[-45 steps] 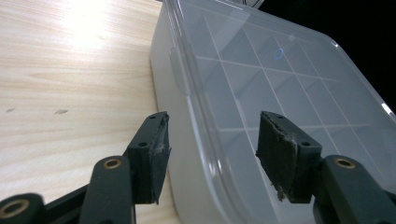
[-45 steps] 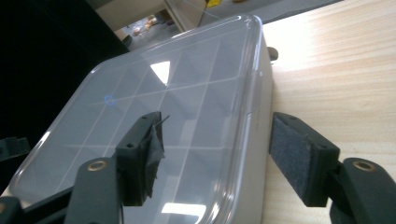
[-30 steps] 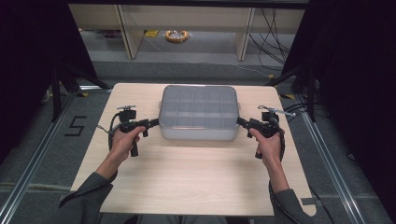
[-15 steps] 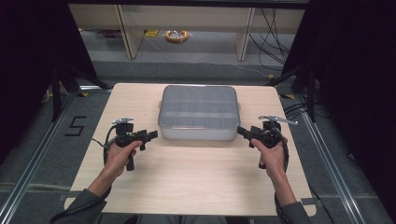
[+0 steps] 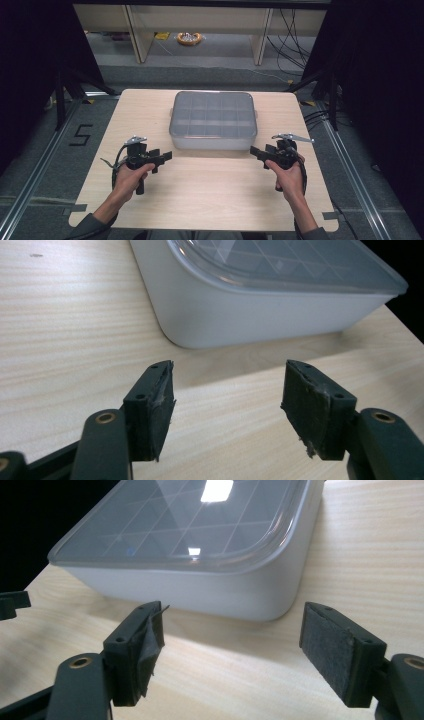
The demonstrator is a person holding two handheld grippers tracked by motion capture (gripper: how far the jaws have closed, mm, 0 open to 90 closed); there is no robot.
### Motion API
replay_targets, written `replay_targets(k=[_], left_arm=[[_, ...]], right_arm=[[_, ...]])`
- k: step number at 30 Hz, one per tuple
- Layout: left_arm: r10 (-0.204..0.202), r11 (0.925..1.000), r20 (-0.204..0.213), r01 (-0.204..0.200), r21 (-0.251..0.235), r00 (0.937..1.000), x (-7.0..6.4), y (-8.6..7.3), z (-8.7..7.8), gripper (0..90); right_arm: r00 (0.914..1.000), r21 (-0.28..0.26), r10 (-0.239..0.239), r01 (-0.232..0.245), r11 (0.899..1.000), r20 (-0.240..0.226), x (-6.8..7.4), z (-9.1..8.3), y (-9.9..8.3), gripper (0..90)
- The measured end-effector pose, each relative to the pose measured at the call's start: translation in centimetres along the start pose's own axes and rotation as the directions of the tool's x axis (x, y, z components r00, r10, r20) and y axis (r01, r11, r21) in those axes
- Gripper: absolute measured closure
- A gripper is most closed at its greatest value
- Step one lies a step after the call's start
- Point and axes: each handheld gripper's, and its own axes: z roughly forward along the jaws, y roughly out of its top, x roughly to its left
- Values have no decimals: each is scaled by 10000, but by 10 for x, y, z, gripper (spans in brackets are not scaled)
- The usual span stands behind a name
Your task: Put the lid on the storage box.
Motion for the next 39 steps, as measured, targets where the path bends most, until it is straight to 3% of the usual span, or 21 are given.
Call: replay_targets(k=[8,9,10,11,15,16,21,24,26,28,29,35,36,37,38,39], left_arm=[[362,9993,301,-364,76,9989,-9,-11,-7,346],[520,9986,380,-524,77,9979,-12,-16,-10,345],[520,9986,380,-524,77,9979,-12,-16,-10,342],[650,9977,452,-659,185,9969,-13,-21,-13,336],[949,9954,450,-955,101,9945,-17,-25,-18,328],[1254,9920,391,-1258,70,9913,-19,-28,-19,326],[1367,9902,364,-1376,238,9899,-22,-37,-23,299],[1936,9801,202,-1942,415,9809,-24,-48,-28,294],[2094,9757,263,-2106,601,9775,-24,-53,-31,283],[1982,9783,329,-1998,555,9796,-25,-59,-31,276],[2164,9737,272,-2178,668,9759,-25,-61,-32,274],[2156,9743,426,-2178,581,9756,-28,-69,-38,250],[2367,9684,470,-2396,699,9704,-28,-72,-41,247],[2367,9684,470,-2396,699,9704,-28,-72,-41,244],[2188,9735,522,-2216,565,9744,-31,-76,-42,240],[2272,9706,498,-2303,702,9726,-32,-77,-44,238]], right_arm=[[9996,178,-184,188,9997,-219,10,-4,-10,260],[9997,425,114,-106,9990,-198,15,-6,-15,258],[9997,425,114,-106,9990,-198,15,-6,-15,258],[9991,338,-346,354,9988,-244,14,-5,-19,256],[9986,381,-358,373,9986,-381,18,-6,-25,255],[9981,480,-451,471,9977,-409,21,-7,-30,252],[9962,855,-690,734,9936,-534,28,-9,-41,249],[9936,897,-924,980,9911,-644,32,-10,-48,248],[9941,1026,-758,836,9912,-782,35,-13,-52,247],[9919,1090,-930,1022,9888,-863,35,-14,-55,245],[9918,1024,-851,948,9902,-951,37,-14,-58,245],[9874,1371,-1256,1381,9809,-961,43,-19,-70,236],[9877,1468,-1280,1401,9792,-893,45,-21,-73,234],[9877,1468,-1280,1401,9792,-893,45,-21,-73,234],[9857,1549,-1357,1501,9765,-995,48,-23,-78,232],[9827,1552,-1580,1716,9729,-961,49,-23,-81,232]])
